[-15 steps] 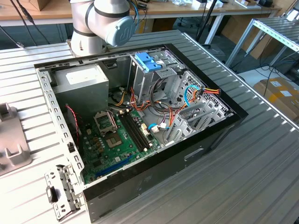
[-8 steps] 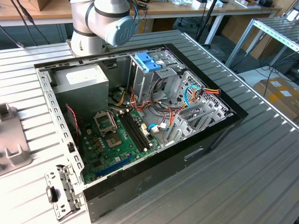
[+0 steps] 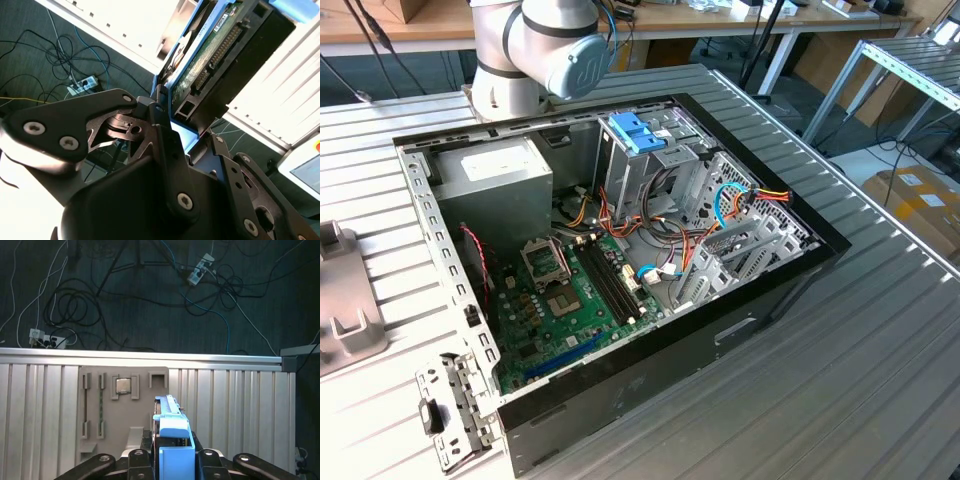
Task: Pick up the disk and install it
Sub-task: 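Pick up the disk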
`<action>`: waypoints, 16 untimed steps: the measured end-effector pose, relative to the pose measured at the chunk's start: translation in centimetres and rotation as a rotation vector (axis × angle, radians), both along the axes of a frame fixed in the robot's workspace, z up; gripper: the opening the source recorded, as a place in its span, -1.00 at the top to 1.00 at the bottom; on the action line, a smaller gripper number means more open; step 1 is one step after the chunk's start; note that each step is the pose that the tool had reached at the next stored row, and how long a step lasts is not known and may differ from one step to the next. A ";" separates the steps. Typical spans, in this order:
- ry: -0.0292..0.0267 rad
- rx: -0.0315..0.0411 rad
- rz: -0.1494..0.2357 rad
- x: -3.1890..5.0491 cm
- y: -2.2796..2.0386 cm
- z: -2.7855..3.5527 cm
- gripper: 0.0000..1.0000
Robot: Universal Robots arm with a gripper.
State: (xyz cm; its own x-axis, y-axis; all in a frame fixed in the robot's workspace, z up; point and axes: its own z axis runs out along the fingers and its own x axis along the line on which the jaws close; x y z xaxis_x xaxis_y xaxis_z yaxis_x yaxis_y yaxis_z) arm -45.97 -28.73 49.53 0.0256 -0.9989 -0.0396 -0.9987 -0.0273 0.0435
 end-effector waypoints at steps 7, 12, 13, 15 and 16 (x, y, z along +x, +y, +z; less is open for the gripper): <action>0.0000 0.0000 0.000 0.52 -0.01 0.00 0.26; 0.0001 0.0000 0.000 0.78 -0.01 0.00 0.26; 0.0000 0.0000 0.000 0.84 -0.01 0.00 0.26; 0.0001 0.0000 0.000 0.97 -0.01 0.00 0.26; 0.0000 0.0001 0.000 1.01 -0.01 0.00 0.26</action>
State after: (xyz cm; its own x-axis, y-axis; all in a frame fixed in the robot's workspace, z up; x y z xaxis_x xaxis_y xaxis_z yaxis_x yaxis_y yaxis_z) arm -44.96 -28.74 49.53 0.0256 -0.9989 -0.0397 -0.9987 -0.0273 0.0435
